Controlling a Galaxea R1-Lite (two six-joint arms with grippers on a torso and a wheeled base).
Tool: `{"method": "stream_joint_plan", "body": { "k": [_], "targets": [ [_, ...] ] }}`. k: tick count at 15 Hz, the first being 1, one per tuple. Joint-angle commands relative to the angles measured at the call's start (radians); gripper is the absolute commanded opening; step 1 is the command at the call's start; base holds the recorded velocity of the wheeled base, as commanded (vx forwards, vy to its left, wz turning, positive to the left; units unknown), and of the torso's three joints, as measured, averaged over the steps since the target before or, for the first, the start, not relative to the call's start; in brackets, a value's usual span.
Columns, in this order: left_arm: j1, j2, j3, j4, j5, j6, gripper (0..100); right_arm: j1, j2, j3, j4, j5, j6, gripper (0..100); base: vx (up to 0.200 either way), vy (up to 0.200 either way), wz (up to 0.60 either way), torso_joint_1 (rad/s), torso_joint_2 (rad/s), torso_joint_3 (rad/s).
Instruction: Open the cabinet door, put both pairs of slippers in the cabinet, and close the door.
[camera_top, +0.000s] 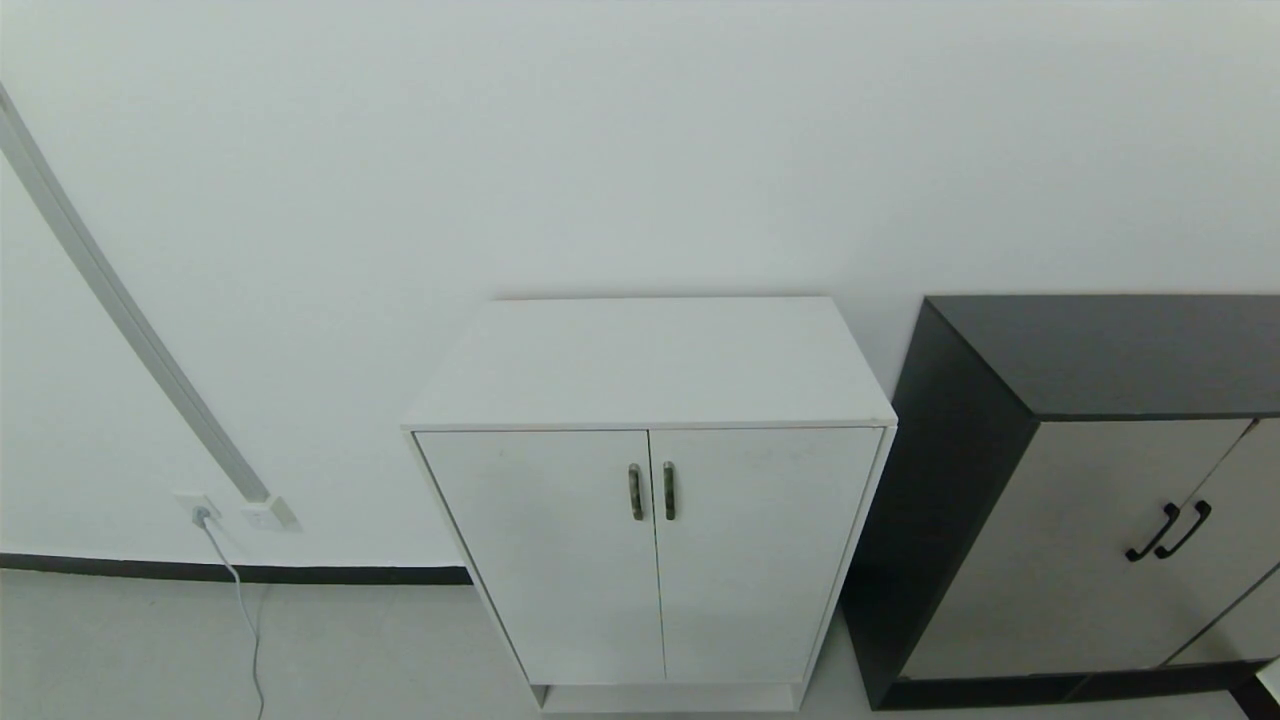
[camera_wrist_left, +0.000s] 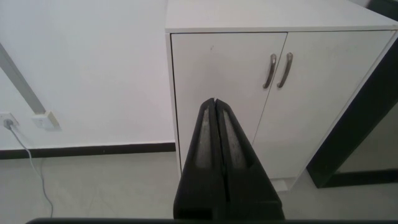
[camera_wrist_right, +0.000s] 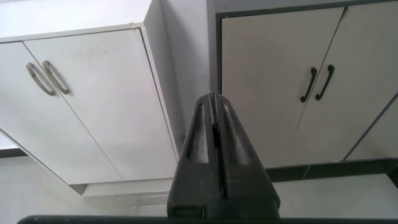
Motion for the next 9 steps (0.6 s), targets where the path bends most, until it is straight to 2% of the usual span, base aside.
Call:
{"method": "stream_joint_plan", "body": {
  "k": [1,9],
  "targets": [
    [0.0,0.0,0.0,0.0,0.0,0.001,0,0.0,0.0,0.0,-0.001,0.0,0.0,0,0.0,0.0,0.0,0.0,0.0,0.0],
    [0.0,0.0,0.0,0.0,0.0,0.001,0,0.0,0.0,0.0,0.0,0.001,-0.006,0,0.0,0.0,0.0,0.0,0.0,0.0]
  ]
}}
